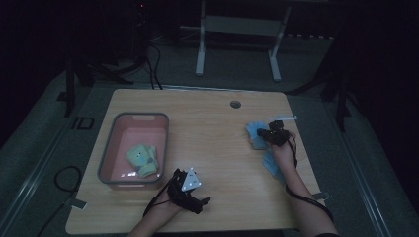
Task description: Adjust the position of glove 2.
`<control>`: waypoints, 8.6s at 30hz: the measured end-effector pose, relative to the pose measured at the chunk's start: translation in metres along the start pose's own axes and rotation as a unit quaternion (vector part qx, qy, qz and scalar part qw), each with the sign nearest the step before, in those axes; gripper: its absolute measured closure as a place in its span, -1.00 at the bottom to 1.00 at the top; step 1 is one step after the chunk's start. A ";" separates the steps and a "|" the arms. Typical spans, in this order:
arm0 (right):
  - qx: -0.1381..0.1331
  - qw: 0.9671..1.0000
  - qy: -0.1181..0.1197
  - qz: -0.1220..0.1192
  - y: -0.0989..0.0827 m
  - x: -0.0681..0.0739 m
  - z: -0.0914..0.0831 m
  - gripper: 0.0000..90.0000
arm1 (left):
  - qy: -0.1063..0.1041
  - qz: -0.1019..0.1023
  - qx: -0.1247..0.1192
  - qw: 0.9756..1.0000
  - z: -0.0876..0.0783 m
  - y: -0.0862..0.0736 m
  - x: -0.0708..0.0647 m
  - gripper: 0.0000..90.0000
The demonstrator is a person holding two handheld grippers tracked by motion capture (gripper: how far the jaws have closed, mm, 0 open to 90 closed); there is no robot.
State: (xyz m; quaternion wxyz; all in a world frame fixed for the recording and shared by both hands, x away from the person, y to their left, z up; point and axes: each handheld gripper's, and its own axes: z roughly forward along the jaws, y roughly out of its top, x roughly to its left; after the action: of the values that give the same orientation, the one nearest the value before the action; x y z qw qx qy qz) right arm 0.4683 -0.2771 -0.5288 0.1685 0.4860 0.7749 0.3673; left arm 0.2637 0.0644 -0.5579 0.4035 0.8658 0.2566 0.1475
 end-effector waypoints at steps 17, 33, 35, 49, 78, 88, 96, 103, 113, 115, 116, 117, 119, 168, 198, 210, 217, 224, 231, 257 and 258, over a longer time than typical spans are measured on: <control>-0.061 0.996 0.039 -0.042 0.008 0.103 -0.071 0.94 | 0.003 -0.002 0.000 1.000 -0.001 0.000 0.001 -0.94; -0.043 0.998 0.041 -0.035 -0.039 0.173 -0.061 0.94 | 0.010 -0.001 -0.012 1.000 -0.005 0.002 0.002 -0.94; -0.035 0.998 0.033 -0.034 -0.047 0.175 -0.054 0.94 | 0.009 0.000 -0.010 1.000 -0.004 0.002 0.002 -0.94; -0.003 1.000 0.003 -0.002 -0.074 0.170 -0.016 0.88 | 0.007 0.003 -0.005 1.000 -0.003 0.000 0.001 -0.94; -0.025 0.997 0.035 -0.060 -0.037 0.127 -0.061 0.20 | 0.004 0.000 -0.006 1.000 -0.001 -0.002 0.003 -0.94; -0.034 0.994 0.046 -0.097 -0.039 0.100 -0.084 0.23 | -0.001 0.001 -0.004 1.000 0.001 -0.002 0.003 -0.94; -0.036 0.992 0.045 -0.112 -0.049 0.073 -0.097 0.24 | -0.002 0.003 -0.007 1.000 0.001 -0.003 0.003 -0.94; -0.021 0.990 0.058 -0.125 -0.060 0.041 -0.108 0.26 | -0.002 0.002 -0.006 1.000 0.002 -0.003 0.003 -0.94; 0.009 0.987 0.064 -0.144 -0.074 0.002 -0.104 0.29 | -0.001 0.001 -0.005 1.000 0.002 -0.003 0.003 -0.94; 0.018 0.988 0.064 -0.138 -0.080 -0.002 -0.099 0.28 | 0.000 0.002 -0.004 1.000 0.002 -0.003 0.003 -0.94; 0.021 0.988 0.061 -0.138 -0.083 -0.003 -0.096 0.29 | 0.000 0.001 -0.004 1.000 0.002 -0.003 0.003 -0.94; 0.025 0.988 0.061 -0.136 -0.086 -0.004 -0.093 0.29 | -0.001 0.001 -0.004 1.000 0.002 -0.003 0.003 -0.94; 0.031 0.989 0.060 -0.131 -0.092 -0.007 -0.087 0.29 | 0.000 0.000 -0.004 1.000 0.002 -0.003 0.003 -0.94; 0.004 0.995 -0.089 0.039 -0.086 0.089 -0.058 0.64 | 0.002 0.006 -0.016 1.000 -0.002 -0.001 0.003 -0.94; 0.022 0.991 0.045 -0.123 -0.082 0.056 -0.068 0.35 | 0.000 0.005 -0.016 1.000 -0.002 -0.001 0.002 -0.94; 0.033 0.994 0.011 -0.106 -0.090 0.058 -0.059 0.86 | 0.001 0.005 -0.016 1.000 -0.002 -0.001 0.002 -0.94; 0.028 0.995 -0.004 -0.100 -0.084 0.066 -0.067 0.90 | 0.002 0.005 -0.017 1.000 -0.003 -0.001 0.003 -0.94; -0.015 0.996 0.002 -0.093 -0.055 0.077 -0.096 0.90 | 0.003 0.007 -0.017 1.000 -0.003 -0.001 0.002 -0.94; -0.046 0.993 0.018 -0.106 -0.024 0.103 -0.110 0.90 | 0.003 0.006 -0.017 1.000 -0.003 -0.001 0.003 -0.94; 0.018 0.988 0.084 -0.127 -0.033 0.169 -0.057 0.88 | 0.000 0.006 -0.029 1.000 -0.006 0.000 0.003 -0.94; 0.024 0.988 0.086 -0.126 -0.035 0.169 -0.054 0.88 | 0.001 0.006 -0.028 1.000 -0.006 0.000 0.003 -0.94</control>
State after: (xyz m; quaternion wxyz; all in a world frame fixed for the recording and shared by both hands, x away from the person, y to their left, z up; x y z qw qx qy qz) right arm 0.3336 -0.1595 -0.5020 0.1348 0.3549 0.8504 0.3643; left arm 0.2631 0.0695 -0.5541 0.4262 0.8556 0.2475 0.1581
